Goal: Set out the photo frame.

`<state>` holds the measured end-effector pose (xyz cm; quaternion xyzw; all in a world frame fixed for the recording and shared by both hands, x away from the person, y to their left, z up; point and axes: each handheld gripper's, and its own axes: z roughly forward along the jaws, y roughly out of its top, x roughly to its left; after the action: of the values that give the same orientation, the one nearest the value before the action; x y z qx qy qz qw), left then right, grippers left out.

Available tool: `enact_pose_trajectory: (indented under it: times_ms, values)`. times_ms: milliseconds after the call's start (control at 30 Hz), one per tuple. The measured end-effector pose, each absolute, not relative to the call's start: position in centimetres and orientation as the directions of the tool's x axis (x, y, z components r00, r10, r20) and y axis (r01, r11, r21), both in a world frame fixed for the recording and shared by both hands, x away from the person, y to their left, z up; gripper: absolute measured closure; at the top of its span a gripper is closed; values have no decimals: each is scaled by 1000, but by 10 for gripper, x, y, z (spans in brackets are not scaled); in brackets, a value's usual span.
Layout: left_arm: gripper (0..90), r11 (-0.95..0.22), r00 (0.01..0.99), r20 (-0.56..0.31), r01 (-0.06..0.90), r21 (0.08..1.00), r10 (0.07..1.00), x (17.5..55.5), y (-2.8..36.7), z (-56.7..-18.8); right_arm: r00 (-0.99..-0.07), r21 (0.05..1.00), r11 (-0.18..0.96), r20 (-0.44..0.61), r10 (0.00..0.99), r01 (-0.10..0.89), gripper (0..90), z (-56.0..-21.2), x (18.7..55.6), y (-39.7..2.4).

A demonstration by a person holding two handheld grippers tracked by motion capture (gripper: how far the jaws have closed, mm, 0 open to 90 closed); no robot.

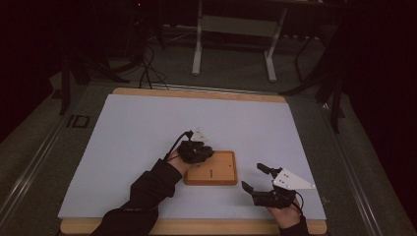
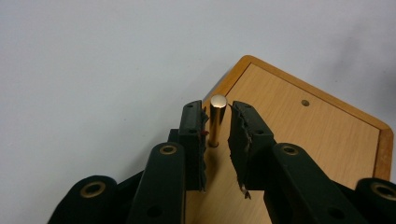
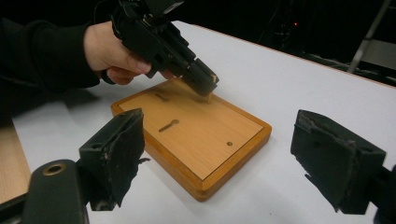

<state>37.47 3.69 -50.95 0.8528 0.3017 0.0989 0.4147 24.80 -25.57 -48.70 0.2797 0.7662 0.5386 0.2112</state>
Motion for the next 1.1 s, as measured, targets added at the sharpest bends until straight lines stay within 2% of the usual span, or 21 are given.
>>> enact_pose_trajectory:
  times_ms: [400,633,833,900,1000,1100]
  values:
    - [823,-494,812,-46,397,774,581,373,33,-510,-757,942,261,-13,653,209,171,-488,249,-256]
    - [839,-474,782,-73,446,759,619,374,32,-509,-757,941,260,-8,654,215,181,-488,250,-256]
    - [843,-481,795,-73,434,762,603,376,33,-510,-760,945,255,-10,650,206,192,-487,249,-256]
    - [846,-494,796,-72,441,750,601,377,33,-508,-761,944,254,-4,649,211,192,-488,249,-256]
    - [847,-546,810,-26,418,726,586,377,27,-504,-761,943,255,-1,648,216,192,-488,249,-256]
    - [849,-565,812,-53,450,692,582,383,26,-499,-761,942,262,-10,649,211,192,-487,249,-255]
